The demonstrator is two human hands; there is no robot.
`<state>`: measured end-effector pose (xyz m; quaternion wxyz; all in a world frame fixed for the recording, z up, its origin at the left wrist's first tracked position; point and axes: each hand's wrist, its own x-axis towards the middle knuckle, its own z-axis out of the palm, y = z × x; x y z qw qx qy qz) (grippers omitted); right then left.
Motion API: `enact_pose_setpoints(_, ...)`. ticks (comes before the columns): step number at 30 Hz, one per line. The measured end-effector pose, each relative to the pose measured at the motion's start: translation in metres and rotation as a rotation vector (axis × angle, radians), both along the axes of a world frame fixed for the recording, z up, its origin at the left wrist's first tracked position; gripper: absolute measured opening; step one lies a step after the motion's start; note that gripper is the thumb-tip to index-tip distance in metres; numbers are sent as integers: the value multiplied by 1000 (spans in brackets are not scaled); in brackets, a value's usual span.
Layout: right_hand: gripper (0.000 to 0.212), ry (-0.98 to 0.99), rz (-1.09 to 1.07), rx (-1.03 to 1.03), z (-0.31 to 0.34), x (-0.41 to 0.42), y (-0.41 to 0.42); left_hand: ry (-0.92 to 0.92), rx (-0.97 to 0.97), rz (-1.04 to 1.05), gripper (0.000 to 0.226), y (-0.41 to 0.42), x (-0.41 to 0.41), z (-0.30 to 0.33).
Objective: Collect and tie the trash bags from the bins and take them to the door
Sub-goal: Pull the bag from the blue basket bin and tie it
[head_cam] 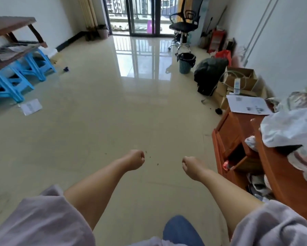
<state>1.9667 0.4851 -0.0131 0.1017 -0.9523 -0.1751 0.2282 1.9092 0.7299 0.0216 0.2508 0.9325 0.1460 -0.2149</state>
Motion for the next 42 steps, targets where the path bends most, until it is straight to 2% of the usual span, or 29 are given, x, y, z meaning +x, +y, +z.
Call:
enact_pose_setpoints(5,28,-11,-13,-32,-6,144,10,-25,-14,-73,29,5,152,-4)
enact_pose_setpoints(12,27,-9,29,-72,11,377,20,-56,13,-6,30,26,370,0)
enact_pose_setpoints(16,18,-27,57,-91,28,496,33,-93,39,5,31,43,476,12)
enact_pose_setpoints(25,26,-27,67,-71,4,737,114,-62,47,-23,30,114,722,-10)
enact_pose_setpoints(32,27,21,-31,-42,9,905,172,-14,59,-81,32,184,915,8)
enact_pose_setpoints(42,27,0,-71,-68,-1,1155,211,-10,35,-150,31,213,1180,-13)
